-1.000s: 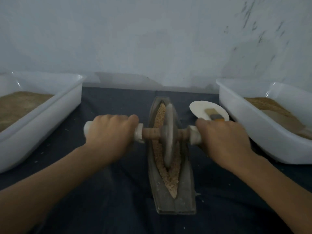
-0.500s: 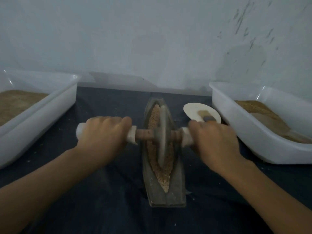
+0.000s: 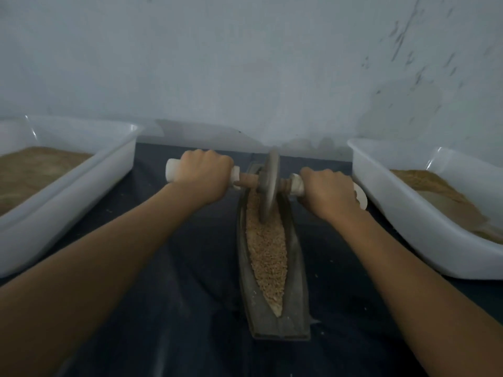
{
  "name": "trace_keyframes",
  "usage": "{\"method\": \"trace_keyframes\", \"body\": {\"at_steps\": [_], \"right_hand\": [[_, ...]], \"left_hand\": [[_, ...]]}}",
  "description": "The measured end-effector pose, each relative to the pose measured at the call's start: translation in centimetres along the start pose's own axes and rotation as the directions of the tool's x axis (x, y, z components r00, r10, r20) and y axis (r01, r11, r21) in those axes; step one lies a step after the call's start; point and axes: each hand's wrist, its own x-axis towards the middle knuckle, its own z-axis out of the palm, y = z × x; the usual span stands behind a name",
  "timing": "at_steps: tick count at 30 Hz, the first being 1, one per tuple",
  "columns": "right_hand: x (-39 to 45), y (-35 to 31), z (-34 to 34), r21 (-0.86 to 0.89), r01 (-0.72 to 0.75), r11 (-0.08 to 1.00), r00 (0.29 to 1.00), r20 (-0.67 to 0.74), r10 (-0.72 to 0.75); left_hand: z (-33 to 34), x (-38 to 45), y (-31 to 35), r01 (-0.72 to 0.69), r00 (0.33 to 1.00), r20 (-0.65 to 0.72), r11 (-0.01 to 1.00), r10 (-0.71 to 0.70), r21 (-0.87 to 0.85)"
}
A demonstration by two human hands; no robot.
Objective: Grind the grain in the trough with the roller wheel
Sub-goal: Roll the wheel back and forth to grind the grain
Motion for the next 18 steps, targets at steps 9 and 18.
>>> {"method": "trace_keyframes", "body": {"at_steps": [9,18], "right_hand": [[-10.0,-0.6,-6.1,0.002,0.153,0.988,0.985,-0.081,-0.152],[-6.1,0.1,-2.1,-0.009,0.103,0.995,0.992,-0.066,-0.103]], "left_hand": [[-3.5,-10.8,0.6,-0.207,0.948,-0.251,0.978,0.195,-0.022],[-1.8,-6.9,0.7,-0.057,0.995,-0.071,0.995,0.063,0.086]]}}
